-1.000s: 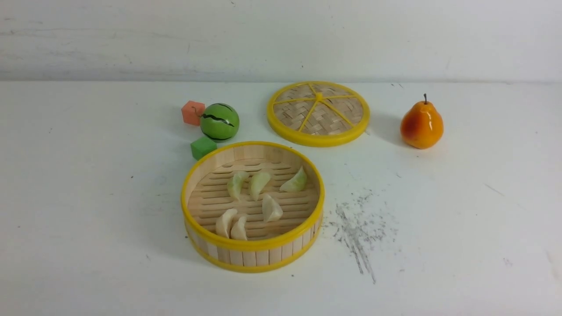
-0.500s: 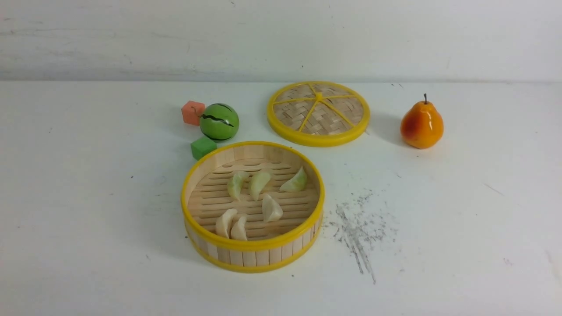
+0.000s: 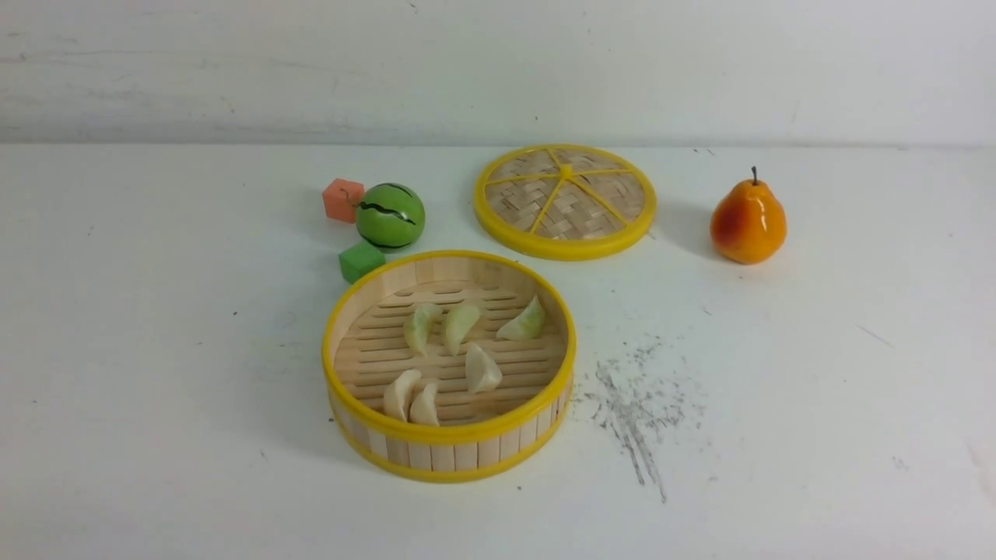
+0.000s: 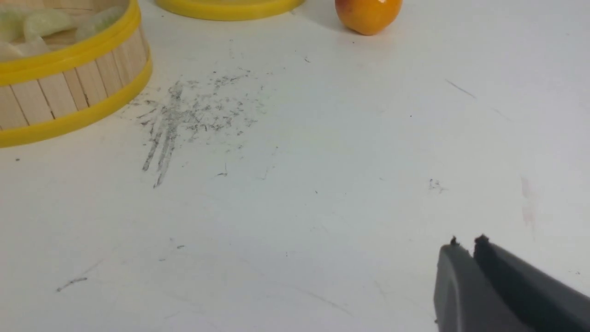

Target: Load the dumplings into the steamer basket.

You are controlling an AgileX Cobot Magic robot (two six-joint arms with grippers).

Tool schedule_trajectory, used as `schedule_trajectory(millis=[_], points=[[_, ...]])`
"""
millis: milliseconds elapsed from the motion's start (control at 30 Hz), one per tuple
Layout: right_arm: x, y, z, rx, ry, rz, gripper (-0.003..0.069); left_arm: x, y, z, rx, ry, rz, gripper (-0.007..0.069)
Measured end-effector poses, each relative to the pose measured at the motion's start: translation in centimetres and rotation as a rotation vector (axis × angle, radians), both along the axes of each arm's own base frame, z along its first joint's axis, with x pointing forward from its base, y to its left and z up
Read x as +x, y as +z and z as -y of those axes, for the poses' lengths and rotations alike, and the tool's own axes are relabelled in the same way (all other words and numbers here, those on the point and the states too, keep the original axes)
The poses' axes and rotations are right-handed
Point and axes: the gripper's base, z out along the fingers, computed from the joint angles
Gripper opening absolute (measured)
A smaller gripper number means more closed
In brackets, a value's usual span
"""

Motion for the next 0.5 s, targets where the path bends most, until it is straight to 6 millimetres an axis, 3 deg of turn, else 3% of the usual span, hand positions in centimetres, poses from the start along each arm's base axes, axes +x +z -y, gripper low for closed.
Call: schedule_trajectory(millis=[100,233,333,500], points=[[0.0,0.0,0.0,0.0,0.0,-0.001,0.0055,0.3,-0.4,0.4,-0.083,0.051,0.04,0.0155],[0.0,0.0,0.0,-0.007,0.002,-0.002,0.0062,1.2,-1.8,0.9,-0.137,0.083,0.146,0.0059],[0.0,0.0,0.0,-0.008,0.003,-0.003,0.0062,1.7,-3.9,1.0,-0.131,0.092,0.171,-0.0014],[0.0,0.0,0.0,-0.008,0.003,-0.006,0.0069,1.6,-6.1,1.0,-0.103,0.095,0.005,-0.0014]])
